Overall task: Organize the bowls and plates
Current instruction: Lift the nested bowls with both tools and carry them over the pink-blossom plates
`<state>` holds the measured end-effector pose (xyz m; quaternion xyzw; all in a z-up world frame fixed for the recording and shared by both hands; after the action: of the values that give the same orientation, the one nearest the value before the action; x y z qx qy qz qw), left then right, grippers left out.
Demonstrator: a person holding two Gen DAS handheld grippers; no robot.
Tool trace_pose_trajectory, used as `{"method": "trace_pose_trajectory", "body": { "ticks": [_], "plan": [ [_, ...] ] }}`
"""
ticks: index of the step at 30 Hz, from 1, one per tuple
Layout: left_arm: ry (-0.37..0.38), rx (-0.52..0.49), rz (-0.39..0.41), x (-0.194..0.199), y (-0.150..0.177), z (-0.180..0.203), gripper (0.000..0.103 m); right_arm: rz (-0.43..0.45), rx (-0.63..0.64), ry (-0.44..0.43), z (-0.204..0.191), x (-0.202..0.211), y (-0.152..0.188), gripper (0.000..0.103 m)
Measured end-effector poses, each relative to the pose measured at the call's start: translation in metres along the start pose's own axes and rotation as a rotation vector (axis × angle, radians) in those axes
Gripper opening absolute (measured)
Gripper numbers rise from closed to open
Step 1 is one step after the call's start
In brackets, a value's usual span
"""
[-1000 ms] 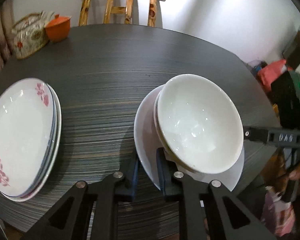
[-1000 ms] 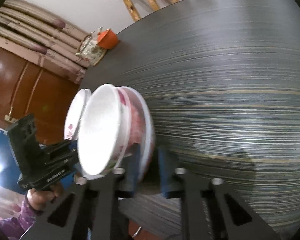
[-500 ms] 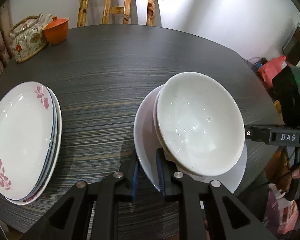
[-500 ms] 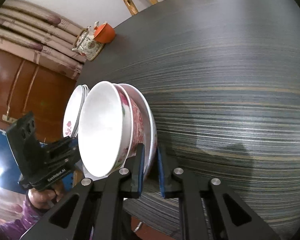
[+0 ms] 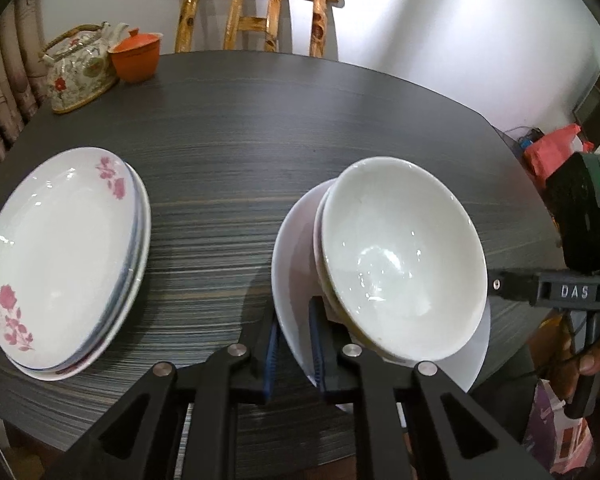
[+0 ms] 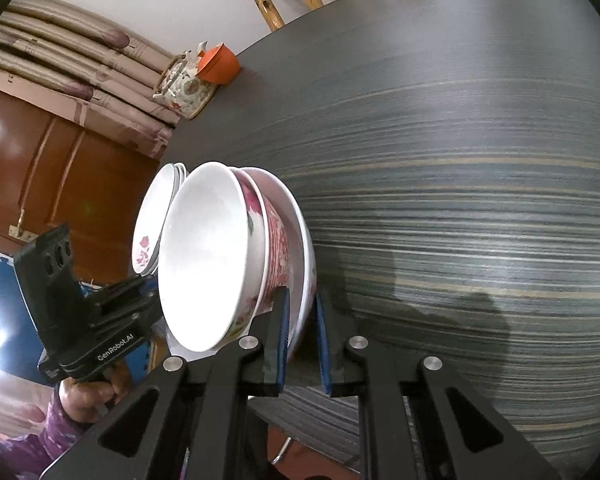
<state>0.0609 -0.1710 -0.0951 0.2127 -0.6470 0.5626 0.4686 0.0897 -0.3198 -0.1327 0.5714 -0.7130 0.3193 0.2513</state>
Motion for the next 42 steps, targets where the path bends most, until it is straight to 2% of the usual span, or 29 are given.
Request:
{"method": "trace_pose_trajectory", "body": {
  "ticks": [7,13,19,25,26,34,42],
  "plan": [
    [-0.020,0.006,0.020,0.012,-0.008,-0.006,0.012,-0.007,0.007,-0.012,-0.012,-0.005,0.005,0.014],
    [-0.034,0.037,0.045,0.027,-0.012,-0.014,0.012,0.004,0.023,-0.013,-0.026,-0.001,-0.005,0.014],
    [-0.075,0.083,0.084,0.057,-0.020,-0.040,0.012,0.015,0.080,-0.030,-0.061,0.004,-0.019,0.014],
    [-0.133,0.149,0.107,0.087,-0.016,-0.083,0.012,0.002,0.132,-0.050,-0.099,-0.005,-0.026,0.014],
    [-0.145,0.159,0.107,0.091,-0.014,-0.091,0.012,-0.010,0.154,-0.060,-0.117,-0.015,-0.026,0.014],
    [-0.223,0.246,0.107,0.115,0.012,-0.156,0.012,-0.068,0.220,-0.083,-0.179,-0.063,-0.031,0.014],
    [-0.230,0.307,0.071,0.105,0.043,-0.193,0.012,-0.114,0.267,-0.073,-0.211,-0.107,-0.032,0.014]
  ]
}}
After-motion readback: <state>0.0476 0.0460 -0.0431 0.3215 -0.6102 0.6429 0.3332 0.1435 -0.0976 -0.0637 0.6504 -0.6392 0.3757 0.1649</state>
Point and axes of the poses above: each gripper's, at about its wrist camera, not at the fingertips, and x roughly against the way its jaws point, z to its right, y to its underside, the point moved 9 cm from there along -x, roughly the way its jaws point, and after that the axes turned 13 degrees about -x, right-handed, at the moved point
